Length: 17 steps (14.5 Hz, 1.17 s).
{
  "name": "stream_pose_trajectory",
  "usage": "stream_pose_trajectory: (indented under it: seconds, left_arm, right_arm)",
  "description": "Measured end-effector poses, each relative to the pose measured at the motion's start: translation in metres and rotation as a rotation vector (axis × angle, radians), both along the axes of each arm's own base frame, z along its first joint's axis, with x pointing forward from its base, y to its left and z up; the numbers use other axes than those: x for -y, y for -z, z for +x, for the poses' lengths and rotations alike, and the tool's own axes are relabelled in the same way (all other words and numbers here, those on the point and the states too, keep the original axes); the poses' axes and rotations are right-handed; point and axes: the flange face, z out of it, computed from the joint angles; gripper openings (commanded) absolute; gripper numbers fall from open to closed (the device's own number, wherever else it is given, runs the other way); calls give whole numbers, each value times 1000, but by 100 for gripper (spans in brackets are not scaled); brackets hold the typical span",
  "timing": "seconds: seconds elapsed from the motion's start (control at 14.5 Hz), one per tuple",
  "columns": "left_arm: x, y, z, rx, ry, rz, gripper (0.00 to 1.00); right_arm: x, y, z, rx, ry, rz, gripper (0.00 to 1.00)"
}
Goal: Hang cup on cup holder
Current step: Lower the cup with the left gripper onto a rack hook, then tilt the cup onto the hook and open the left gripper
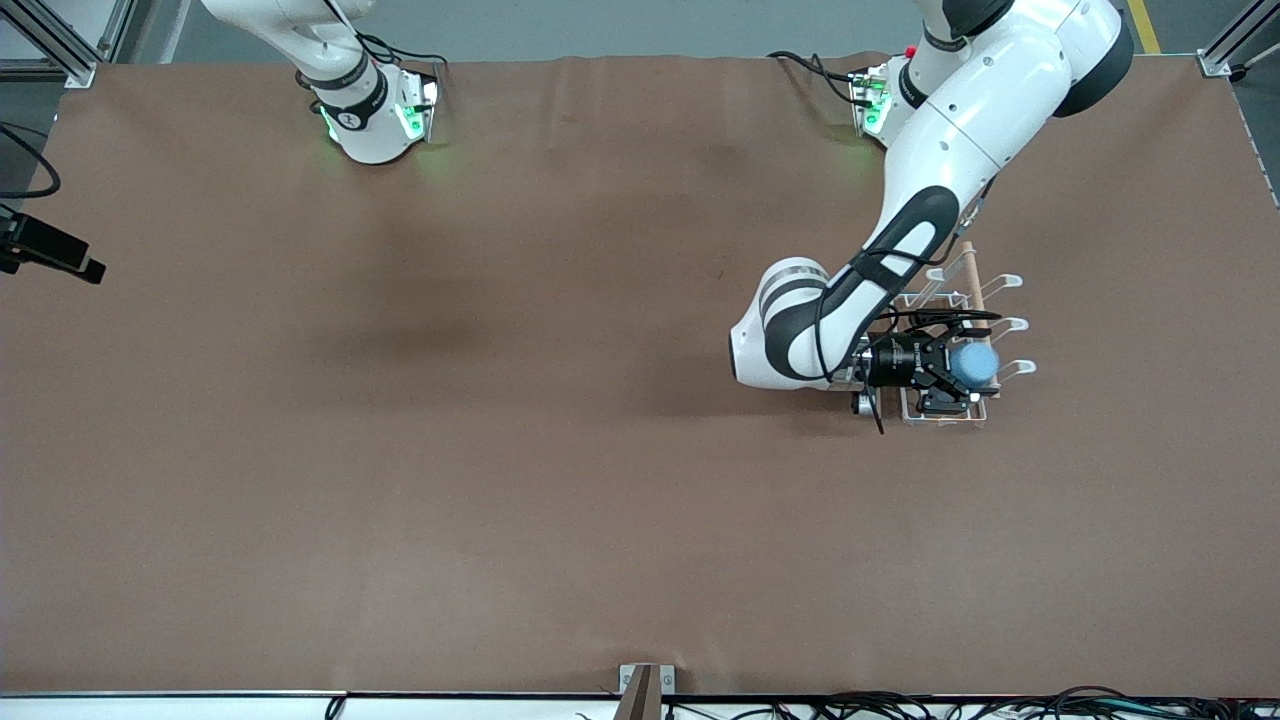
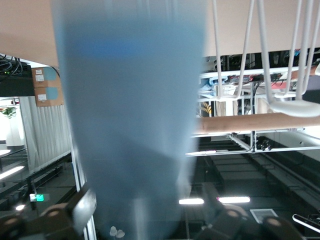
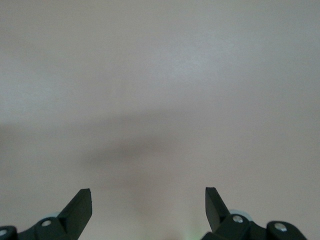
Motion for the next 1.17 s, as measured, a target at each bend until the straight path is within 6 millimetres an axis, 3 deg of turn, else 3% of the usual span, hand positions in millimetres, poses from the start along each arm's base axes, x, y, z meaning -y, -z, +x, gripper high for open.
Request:
stream_pose_trajectory:
  seconds: [0.21, 0.34, 0.48, 0.69, 0.9, 1.17]
  left_arm:
    - [1, -6, 0, 7, -26, -22, 100]
    - [1, -21, 3, 34, -53, -48, 100]
    - [3, -59, 11, 77, -115, -121, 100]
    - [-1, -136, 19, 168, -212, -273, 100]
    - [-26, -206, 19, 356, -343, -466, 100]
    - [-60, -273, 14, 574, -560, -705, 100]
  right_arm:
    - [-10, -3, 0, 9, -22, -15, 100]
    - [-13, -3, 0, 10, -28, -16, 100]
    - [-9, -4, -1, 12, -20, -16, 100]
    - [-8, -4, -1, 12, -19, -15, 100]
    - [-9, -3, -1, 12, -20, -15, 100]
    - [-8, -4, -1, 16, -18, -16, 100]
